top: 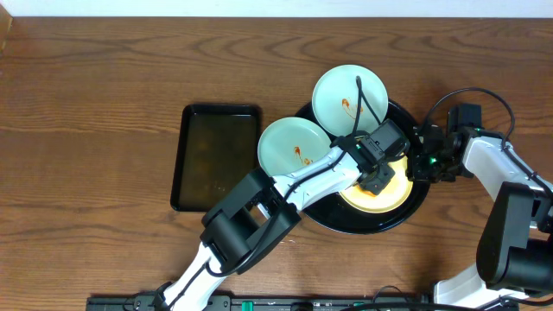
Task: Clean dirty plates on tray and stack at the side
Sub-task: 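Scrub the yellow plate with the sponge in the left gripper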
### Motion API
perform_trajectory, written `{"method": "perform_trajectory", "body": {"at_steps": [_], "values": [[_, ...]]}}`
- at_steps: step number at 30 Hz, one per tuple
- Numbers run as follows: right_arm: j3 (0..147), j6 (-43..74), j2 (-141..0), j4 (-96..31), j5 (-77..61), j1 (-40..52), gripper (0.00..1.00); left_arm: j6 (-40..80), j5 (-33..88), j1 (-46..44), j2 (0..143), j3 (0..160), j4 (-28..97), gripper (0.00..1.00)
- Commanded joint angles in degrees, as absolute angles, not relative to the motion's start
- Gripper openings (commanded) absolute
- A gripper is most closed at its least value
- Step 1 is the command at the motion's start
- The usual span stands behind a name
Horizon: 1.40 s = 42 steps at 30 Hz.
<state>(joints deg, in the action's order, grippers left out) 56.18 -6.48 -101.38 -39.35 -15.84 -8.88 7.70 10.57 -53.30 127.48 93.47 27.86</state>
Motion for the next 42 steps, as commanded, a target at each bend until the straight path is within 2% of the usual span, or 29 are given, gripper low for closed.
{"method": "perform_trajectory", "body": {"at_steps": [1, 6, 13, 18, 26, 37, 42], "values": [[55.6, -6.3, -101.4, -39.3, -14.9, -8.9, 0.01, 2.9, 11.1, -53.1, 127.1, 92.2, 31.3, 0.08], [55.6, -6.3, -101.4, -39.3, -14.9, -8.9, 0.01, 0.0, 10.6, -53.1, 123.3, 92.3, 31.0, 0.07], [55.6, -6.3, -101.4, -39.3, -14.9, -8.9, 0.01, 2.5, 0.4, -53.1, 122.5, 92.2, 27.4, 0.07], [55.6, -6.3, -101.4, -39.3, -14.9, -8.9, 0.01, 6.8, 0.6, -53.1, 123.4, 92.1, 23.1, 0.08], [55.6, -6.3, -101.4, -39.4, -14.9, -8.9, 0.01, 8.3, 1.1, -53.1, 127.1, 91.9, 23.4, 0.08], [55.6, -6.3, -101.4, -39.5, -14.9, -8.9, 0.01, 6.3, 20.5, -53.2, 126.1, 92.0, 31.3, 0.08], [55.6, -6.3, -101.4, -39.4, -14.9, -8.9, 0.01, 2.7, 20.9, -52.7, 120.0, 92.0, 32.2, 0.07]]}}
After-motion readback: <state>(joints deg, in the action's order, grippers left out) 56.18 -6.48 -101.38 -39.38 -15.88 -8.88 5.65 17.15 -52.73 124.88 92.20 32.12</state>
